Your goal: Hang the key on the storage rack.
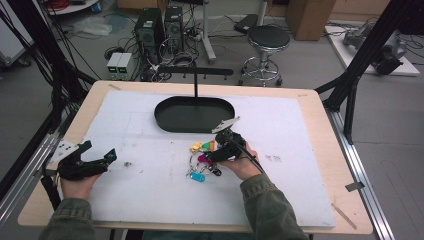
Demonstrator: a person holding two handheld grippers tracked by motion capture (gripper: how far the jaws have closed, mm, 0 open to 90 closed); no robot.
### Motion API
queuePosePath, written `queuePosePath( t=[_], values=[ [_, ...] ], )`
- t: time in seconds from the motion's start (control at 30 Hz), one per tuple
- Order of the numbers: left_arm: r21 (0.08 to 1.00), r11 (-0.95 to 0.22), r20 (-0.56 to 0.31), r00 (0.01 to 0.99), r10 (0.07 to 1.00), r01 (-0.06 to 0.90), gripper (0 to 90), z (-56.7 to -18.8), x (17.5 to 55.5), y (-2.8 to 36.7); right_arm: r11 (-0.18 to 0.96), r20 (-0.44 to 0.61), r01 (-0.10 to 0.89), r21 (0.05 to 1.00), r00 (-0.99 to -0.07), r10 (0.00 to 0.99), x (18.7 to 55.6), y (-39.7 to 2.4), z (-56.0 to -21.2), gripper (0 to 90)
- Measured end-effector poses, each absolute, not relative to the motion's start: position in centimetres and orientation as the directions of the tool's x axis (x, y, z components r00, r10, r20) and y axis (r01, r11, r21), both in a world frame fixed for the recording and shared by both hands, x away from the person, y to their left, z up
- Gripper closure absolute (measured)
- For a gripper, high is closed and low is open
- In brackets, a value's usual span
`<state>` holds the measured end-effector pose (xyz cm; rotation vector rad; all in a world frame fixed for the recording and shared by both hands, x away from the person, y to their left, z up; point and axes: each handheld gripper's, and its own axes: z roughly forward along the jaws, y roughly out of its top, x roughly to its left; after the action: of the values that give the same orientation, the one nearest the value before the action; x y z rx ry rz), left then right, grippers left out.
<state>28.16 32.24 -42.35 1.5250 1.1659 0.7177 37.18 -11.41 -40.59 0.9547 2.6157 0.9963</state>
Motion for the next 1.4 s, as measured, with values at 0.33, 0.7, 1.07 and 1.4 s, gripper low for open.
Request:
queuePosePath(
  t=[0.33, 0.7, 1.07, 1.4],
  values=[
    [0.951, 0.010, -0.123, 0.349, 0.929, 0.310, 1.7, -42.4, 28.2, 32.2, 0.600, 0.083, 0.541, 0.589, -0.779, 0.621, 38.2, -11.2, -41.3, 49.5],
    [0.950, 0.006, -0.121, 0.350, 0.929, 0.312, 1.7, -42.4, 28.3, 32.2, 0.646, 0.099, 0.546, 0.533, -0.799, 0.593, 38.6, -10.7, -41.6, 77.9],
    [0.953, 0.003, -0.115, 0.353, 0.929, 0.303, 1.8, -42.3, 28.1, 32.1, 0.603, 0.130, 0.519, 0.606, -0.813, 0.568, 38.5, -11.3, -40.6, 79.7],
    [0.952, 0.002, -0.115, 0.354, 0.928, 0.305, 1.7, -42.4, 28.1, 32.1, 0.554, 0.174, 0.535, 0.638, -0.801, 0.573, 38.2, -12.3, -39.0, 79.9]
  ],
)
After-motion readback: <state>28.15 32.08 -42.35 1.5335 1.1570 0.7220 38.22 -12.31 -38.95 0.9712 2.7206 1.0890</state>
